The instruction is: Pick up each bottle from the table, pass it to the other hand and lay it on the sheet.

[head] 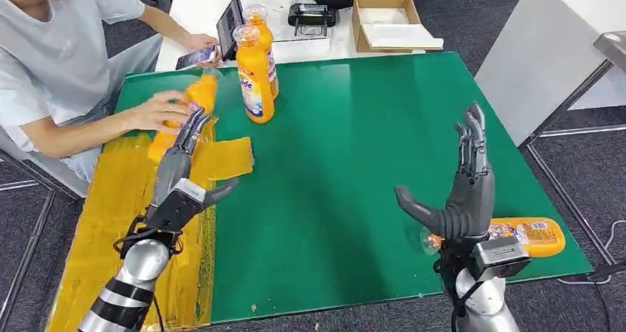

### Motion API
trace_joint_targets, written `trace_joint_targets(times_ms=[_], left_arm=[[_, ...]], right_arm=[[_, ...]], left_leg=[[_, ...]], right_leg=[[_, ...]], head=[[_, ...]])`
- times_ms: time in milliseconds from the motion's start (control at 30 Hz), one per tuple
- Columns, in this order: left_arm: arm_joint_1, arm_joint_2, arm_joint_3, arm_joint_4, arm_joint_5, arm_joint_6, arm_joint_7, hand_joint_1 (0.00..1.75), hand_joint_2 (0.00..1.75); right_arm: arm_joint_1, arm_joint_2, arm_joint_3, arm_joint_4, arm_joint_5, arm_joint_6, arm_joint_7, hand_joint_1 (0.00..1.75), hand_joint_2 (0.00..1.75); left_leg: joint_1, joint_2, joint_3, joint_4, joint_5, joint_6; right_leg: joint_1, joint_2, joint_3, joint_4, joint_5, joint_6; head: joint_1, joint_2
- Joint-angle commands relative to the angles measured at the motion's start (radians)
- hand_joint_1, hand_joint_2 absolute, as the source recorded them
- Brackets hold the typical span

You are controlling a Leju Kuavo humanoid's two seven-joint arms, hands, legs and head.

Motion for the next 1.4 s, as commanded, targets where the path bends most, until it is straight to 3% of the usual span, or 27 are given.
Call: trace_joint_targets(times_ms=[33, 200, 233, 400, 467, 567, 700, 733, 967, 1400], left_arm=[[0.038, 0.004, 0.094, 0.001, 0.203, -0.026, -0.036, 0.0, 1.75], [0.084, 0.021, 0.134, -0.011, 0.366, -0.128, 0.0, 0.0, 1.75], [0.088, 0.022, 0.136, -0.01, 0.379, -0.141, 0.005, 0.0, 1.75], [0.088, 0.019, 0.136, -0.007, 0.379, -0.14, 0.006, 0.0, 1.75], [0.1, 0.015, 0.147, -0.005, 0.394, -0.149, 0.024, 0.0, 1.75], [0.108, 0.013, 0.153, 0.007, 0.407, -0.169, 0.034, 0.0, 1.75], [0.101, 0.006, 0.145, 0.018, 0.413, -0.192, 0.036, 0.0, 1.75], [0.1, 0.005, 0.144, 0.018, 0.416, -0.197, 0.037, 0.0, 1.75], [0.09, 0.0, 0.125, 0.024, 0.431, -0.22, 0.048, 0.0, 1.75], [0.085, 0.003, 0.107, 0.028, 0.447, -0.238, 0.056, 0.0, 1.75]], right_arm=[[0.066, -0.074, -0.029, 0.006, 0.068, 0.039, 0.087, 0.0, 1.75], [0.155, -0.193, -0.047, -0.002, 0.385, 0.036, 0.217, 0.0, 1.75], [0.169, -0.203, -0.051, -0.009, 0.409, 0.038, 0.225, 0.0, 1.75], [0.18, -0.204, -0.055, -0.021, 0.411, 0.037, 0.227, 0.0, 1.75], [0.229, -0.276, -0.041, -0.055, 0.558, 0.064, 0.335, 0.0, 1.75], [0.324, -0.362, -0.074, -0.096, 0.623, 0.079, 0.41, 0.0, 1.75], [0.375, -0.419, -0.112, -0.103, 0.662, 0.083, 0.457, 0.0, 1.75], [0.381, -0.425, -0.122, -0.098, 0.666, 0.08, 0.462, 0.0, 1.75], [0.445, -0.491, -0.208, -0.033, 0.715, 0.072, 0.5, 0.0, 1.75], [0.415, -0.519, -0.268, 0.105, 0.767, 0.113, 0.51, 0.0, 1.75]], left_leg=[[0.001, 0.0, 0.005, -0.001, -0.002, -0.002], [0.003, 0.0, 0.009, 0.001, -0.005, -0.004], [0.001, -0.001, 0.004, -0.001, -0.001, -0.002], [0.001, -0.001, 0.005, 0.001, -0.003, -0.003], [0.0, -0.001, 0.002, 0.0, -0.001, -0.002], [0.0, -0.004, 0.002, 0.0, -0.001, -0.001], [0.002, -0.005, 0.009, 0.003, -0.006, -0.004], [0.0, -0.004, 0.003, 0.0, -0.002, -0.002], [0.0, -0.004, 0.002, 0.0, -0.001, -0.001], [0.001, -0.002, 0.006, 0.0, -0.003, -0.002]], right_leg=[[0.001, -0.001, 0.005, -0.001, -0.002, -0.002], [0.003, -0.001, 0.011, -0.002, -0.004, -0.003], [0.001, -0.002, 0.005, -0.002, -0.001, -0.001], [0.001, -0.001, 0.006, -0.001, -0.002, -0.003], [0.0, -0.001, 0.003, -0.001, -0.001, -0.001], [0.0, -0.004, 0.003, -0.001, -0.002, -0.001], [0.003, -0.004, 0.011, -0.001, -0.006, -0.003], [0.0, -0.003, 0.005, -0.001, -0.002, -0.001], [0.0, -0.004, 0.003, -0.001, -0.002, -0.001], [0.001, -0.003, 0.007, -0.003, -0.002, -0.002]], head=[[0.0, 0.0], [0.0, 0.0], [0.0, 0.0], [0.0, 0.0], [0.0, 0.0], [0.0, 0.0], [-0.001, 0.0], [0.0, 0.0], [0.0, 0.0], [-0.001, 0.0]])
